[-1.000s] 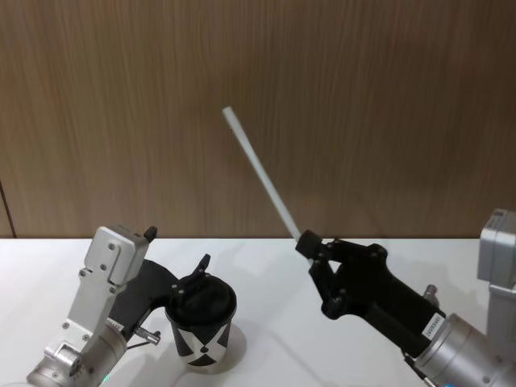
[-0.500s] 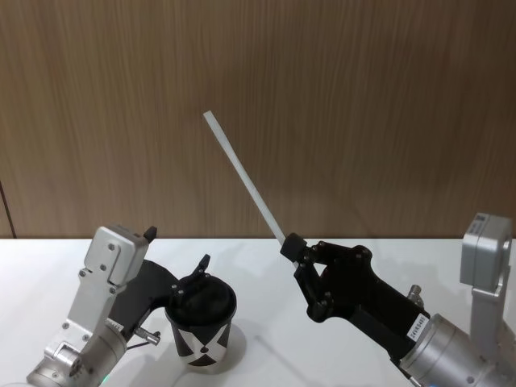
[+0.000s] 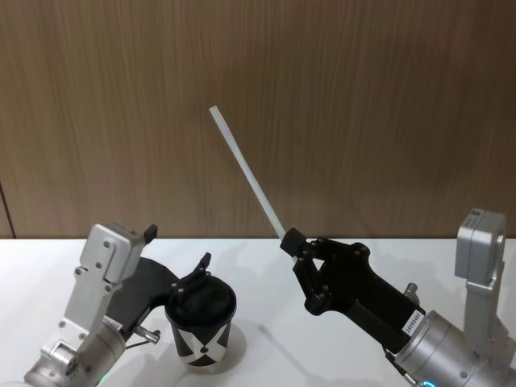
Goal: Pick up the straw with one hand, pass it to the other hand, and insert it into the cup.
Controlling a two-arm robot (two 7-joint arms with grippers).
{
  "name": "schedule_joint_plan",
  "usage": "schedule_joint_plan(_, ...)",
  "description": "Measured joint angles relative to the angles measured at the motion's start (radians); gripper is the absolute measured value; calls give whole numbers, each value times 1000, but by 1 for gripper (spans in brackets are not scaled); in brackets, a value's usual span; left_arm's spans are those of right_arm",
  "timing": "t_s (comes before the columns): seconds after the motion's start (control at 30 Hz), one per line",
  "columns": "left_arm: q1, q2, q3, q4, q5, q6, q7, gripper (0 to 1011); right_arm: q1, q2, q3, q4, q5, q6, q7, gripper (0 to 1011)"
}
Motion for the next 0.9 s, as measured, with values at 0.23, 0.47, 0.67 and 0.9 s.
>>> schedule_joint_plan(0.23, 13, 3, -23, -26, -58, -9, -47, 1003, 2, -3, -1, 4, 3, 2, -5, 0)
schedule_joint_plan(0.47, 31, 12, -63, -71, -158, -16, -128, 1003, 3, -5, -2, 7, 5, 2, -8, 0)
schedule_joint_plan(0.67, 51, 20, -97, -110, -256, -14, -199, 1003, 4, -5, -3, 7, 6, 3, -9, 0)
schedule_joint_plan(0.9, 73, 31, -131, -148, -353, -4, -265, 1003, 4, -6, -3, 8, 7, 3, -10, 0)
